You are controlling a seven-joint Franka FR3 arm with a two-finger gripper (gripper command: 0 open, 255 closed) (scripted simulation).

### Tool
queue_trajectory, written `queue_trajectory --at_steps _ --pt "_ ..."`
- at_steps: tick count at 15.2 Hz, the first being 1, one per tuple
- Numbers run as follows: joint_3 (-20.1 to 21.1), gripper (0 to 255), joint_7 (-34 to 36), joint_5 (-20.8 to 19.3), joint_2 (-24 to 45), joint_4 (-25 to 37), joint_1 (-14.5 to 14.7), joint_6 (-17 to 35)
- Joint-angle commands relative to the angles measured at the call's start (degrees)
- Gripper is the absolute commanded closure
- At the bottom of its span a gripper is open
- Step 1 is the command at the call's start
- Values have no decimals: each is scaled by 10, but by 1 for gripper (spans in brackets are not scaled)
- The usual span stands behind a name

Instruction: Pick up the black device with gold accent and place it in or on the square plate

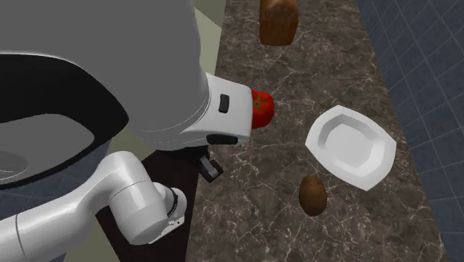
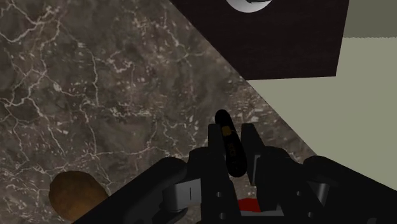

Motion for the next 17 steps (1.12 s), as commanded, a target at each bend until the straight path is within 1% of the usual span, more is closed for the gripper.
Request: queue_trajectory --at_steps 1,6,10,14,17 --pt "-10 255 -5 -5 34 20 4 16" --pt "-42 255 -22 -14 140 79 19 66" --pt "-70 255 -40 -13 227 140 32 95" --pt "-99 255 -63 -4 317 212 44 115" --pt "-123 255 -84 10 389 276 52 122"
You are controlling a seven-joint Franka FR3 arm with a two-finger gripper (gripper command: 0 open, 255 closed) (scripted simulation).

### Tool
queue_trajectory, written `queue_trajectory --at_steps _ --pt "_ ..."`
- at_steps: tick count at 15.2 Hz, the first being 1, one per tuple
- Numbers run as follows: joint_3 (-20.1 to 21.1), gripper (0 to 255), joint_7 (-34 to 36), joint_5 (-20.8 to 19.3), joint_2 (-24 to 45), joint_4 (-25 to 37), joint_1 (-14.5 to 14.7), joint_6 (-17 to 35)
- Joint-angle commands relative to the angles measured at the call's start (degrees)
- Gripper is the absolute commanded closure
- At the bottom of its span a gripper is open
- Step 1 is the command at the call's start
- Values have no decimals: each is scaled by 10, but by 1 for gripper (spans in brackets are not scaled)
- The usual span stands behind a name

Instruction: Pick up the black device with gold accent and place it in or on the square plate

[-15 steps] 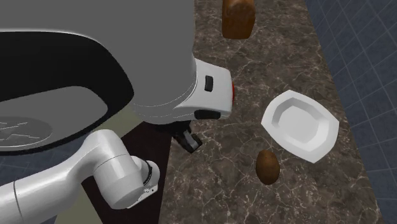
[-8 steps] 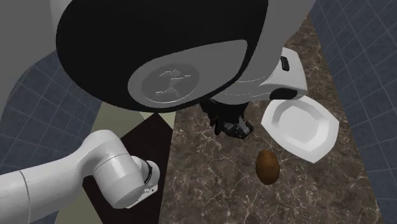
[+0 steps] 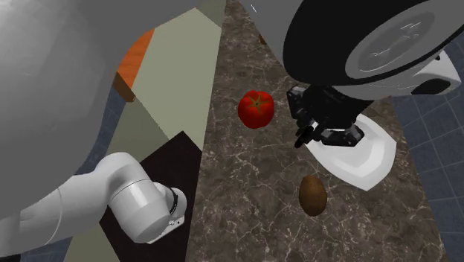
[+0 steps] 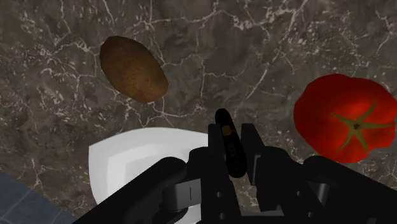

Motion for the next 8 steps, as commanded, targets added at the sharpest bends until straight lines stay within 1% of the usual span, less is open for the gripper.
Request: queue_trajectory --at_steps 1,5,8 --pt "-16 255 -15 12 52 46 5 6" --pt "-49 255 -51 48 157 151 7 1" --pt "-73 255 -82 87 245 247 -4 -16"
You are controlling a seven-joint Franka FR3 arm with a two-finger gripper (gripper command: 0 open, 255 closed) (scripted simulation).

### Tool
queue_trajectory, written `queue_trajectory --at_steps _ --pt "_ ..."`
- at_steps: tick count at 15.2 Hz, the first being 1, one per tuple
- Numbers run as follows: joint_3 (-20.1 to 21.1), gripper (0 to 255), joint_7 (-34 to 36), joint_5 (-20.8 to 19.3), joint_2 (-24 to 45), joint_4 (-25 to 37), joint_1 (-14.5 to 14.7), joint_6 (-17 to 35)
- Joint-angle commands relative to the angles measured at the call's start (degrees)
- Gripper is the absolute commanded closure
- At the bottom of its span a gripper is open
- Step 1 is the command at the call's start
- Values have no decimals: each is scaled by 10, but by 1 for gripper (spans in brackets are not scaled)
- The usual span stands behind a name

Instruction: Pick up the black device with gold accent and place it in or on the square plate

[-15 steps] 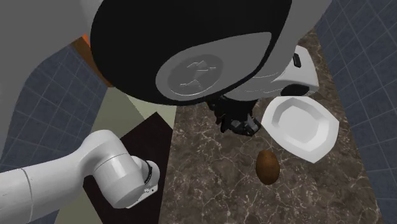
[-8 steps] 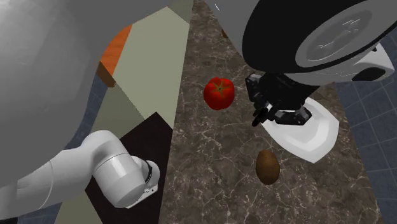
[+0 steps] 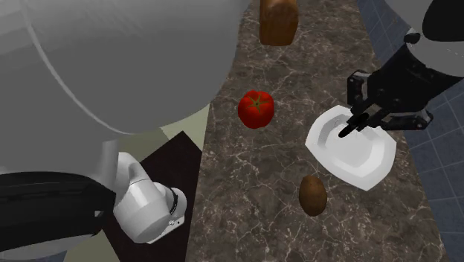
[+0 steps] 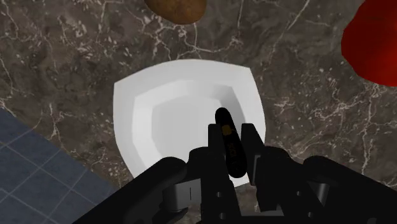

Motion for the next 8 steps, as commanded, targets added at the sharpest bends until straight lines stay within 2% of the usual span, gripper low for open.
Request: queue_trajectory --at_steps 1,4,6,8 --pt "-13 255 -18 28 59 66 -10 -14" --pt "-28 255 -48 85 166 201 -46 -55" --pt "-28 255 -60 130 250 323 -90 -100" --pt "-26 255 -58 117 229 274 -78 -71"
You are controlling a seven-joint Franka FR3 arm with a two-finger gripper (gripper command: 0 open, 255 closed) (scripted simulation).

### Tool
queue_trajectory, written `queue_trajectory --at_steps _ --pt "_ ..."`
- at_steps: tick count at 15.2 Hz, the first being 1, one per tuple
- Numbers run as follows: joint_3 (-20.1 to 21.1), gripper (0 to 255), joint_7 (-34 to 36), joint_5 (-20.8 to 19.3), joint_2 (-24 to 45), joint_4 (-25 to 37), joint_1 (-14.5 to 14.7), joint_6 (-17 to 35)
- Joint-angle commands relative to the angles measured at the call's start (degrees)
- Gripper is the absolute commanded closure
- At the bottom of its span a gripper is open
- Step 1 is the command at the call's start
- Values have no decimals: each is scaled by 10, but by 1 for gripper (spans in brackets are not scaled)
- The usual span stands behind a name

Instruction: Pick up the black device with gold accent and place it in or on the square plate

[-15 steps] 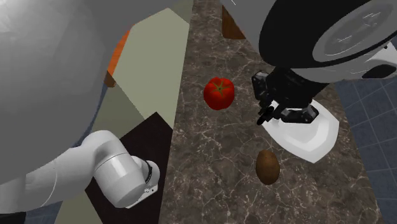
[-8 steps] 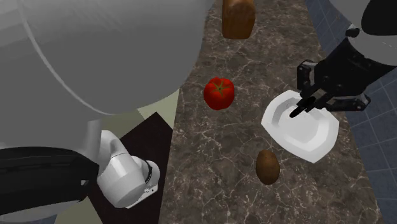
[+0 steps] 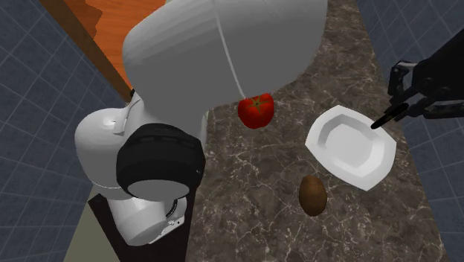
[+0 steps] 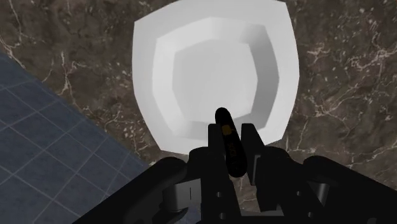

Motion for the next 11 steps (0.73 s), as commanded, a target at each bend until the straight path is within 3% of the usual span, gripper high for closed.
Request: queue_trajectory --at_steps 1,11 --pt "0 255 -1 -4 -7 -27 6 20" --pt "2 255 9 -35 -63 -186 41 129"
